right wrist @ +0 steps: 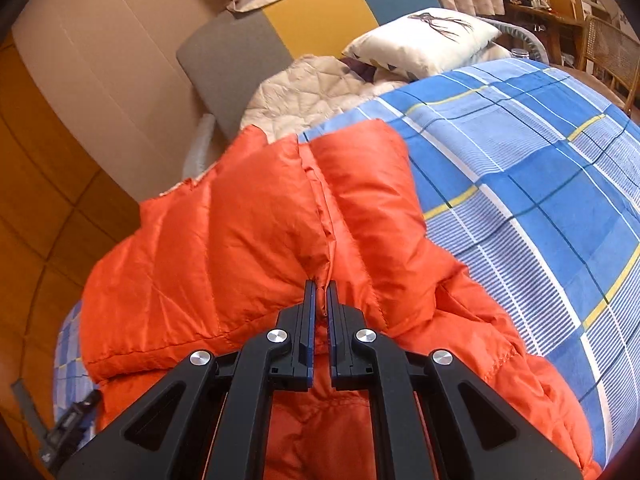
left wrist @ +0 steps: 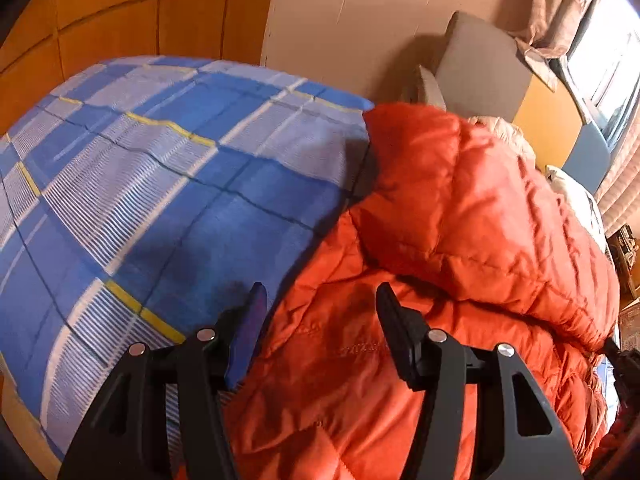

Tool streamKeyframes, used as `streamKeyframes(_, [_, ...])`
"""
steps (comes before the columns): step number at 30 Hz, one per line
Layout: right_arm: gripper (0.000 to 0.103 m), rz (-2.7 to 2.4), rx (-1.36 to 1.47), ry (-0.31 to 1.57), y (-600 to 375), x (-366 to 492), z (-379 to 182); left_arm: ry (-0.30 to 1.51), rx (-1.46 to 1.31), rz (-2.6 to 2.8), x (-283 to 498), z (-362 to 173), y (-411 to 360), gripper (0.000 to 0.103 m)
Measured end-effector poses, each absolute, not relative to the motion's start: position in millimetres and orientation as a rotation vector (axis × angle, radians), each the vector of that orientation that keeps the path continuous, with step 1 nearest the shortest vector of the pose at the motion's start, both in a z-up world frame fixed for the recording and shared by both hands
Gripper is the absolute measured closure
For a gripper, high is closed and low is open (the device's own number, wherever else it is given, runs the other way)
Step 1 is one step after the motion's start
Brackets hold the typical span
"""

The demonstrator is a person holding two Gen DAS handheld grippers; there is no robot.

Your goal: Fold large clothes

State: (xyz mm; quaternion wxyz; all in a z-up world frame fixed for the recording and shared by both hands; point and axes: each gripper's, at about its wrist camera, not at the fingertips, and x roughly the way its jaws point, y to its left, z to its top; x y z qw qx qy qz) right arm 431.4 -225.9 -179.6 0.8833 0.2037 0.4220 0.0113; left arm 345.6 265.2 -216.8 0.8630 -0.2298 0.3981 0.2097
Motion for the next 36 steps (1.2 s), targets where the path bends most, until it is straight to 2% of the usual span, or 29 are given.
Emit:
streamKeyframes(7, [0.097, 0.035, 0.475, 0.88, -234, 428, -176, 0.727, -0.458, 0.319, 351, -180, 248, 0.04])
streamKeyframes(9, [0.079, 0.019, 0.453, 0.87, -234, 423, -169, 0.725, -0.431, 0.287, 361, -176, 239, 0.04])
streamKeyframes(10, [0.061, 0.009, 0.44, 0.845, -235, 419, -162, 0.723, -0.419, 0.273, 365, -174, 235, 0.04])
streamKeyframes(11, [0.048, -0.004, 0.422, 0.813, -236, 414, -155, 0.721, -0.41, 0.259, 370, -173, 231, 0.04])
streamKeyframes(12, [0.046, -0.009, 0.407, 0.793, -235, 411, -149, 0.723, -0.405, 0.245, 374, -172, 228, 0.04])
streamKeyframes(19, [0.046, 0.107, 0.277, 0.773, -189, 427, -131, 0.742, -0.391, 0.177, 405, -172, 212, 0.042])
streamKeyframes(36, [0.046, 0.028, 0.107, 1.044, -159, 502, -207, 0.907, -0.347, 0.177, 462, -223, 216, 0.042])
